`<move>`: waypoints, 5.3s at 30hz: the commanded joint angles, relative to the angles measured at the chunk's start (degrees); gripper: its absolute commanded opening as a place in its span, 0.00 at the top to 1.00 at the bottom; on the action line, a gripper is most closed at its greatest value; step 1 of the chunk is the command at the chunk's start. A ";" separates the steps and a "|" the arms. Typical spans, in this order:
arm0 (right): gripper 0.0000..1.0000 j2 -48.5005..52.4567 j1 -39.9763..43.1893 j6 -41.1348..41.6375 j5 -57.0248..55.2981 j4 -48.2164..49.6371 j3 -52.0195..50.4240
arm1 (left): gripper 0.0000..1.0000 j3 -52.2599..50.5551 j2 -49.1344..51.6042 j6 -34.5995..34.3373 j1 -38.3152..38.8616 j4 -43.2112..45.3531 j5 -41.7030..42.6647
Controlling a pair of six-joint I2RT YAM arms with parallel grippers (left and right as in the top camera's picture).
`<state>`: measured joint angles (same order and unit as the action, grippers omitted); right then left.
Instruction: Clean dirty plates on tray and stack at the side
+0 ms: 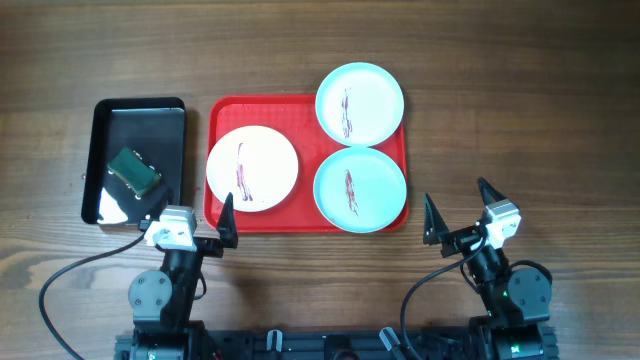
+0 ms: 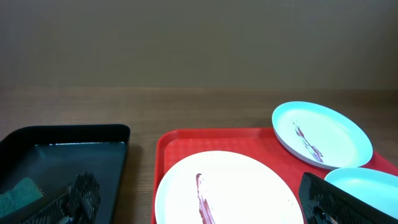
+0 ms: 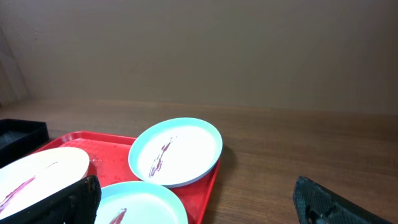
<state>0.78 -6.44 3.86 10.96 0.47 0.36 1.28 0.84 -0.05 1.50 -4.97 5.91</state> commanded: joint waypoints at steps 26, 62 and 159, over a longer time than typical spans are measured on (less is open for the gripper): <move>0.00 7.61 -0.24 2.12 9.01 -1.22 11.50 | 0.00 13.18 11.19 -0.39 0.37 -3.26 5.66; 0.01 65.16 -0.31 3.82 15.78 -38.21 58.07 | 0.00 77.07 69.99 -0.39 0.37 -54.03 17.46; 0.96 121.59 -29.20 32.11 -4.17 -17.44 75.17 | 0.18 75.76 112.15 -24.35 -20.13 -44.63 -16.72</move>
<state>120.07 -36.01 35.35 9.98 -16.03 75.81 77.21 112.27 -25.10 -17.17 -50.37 -9.65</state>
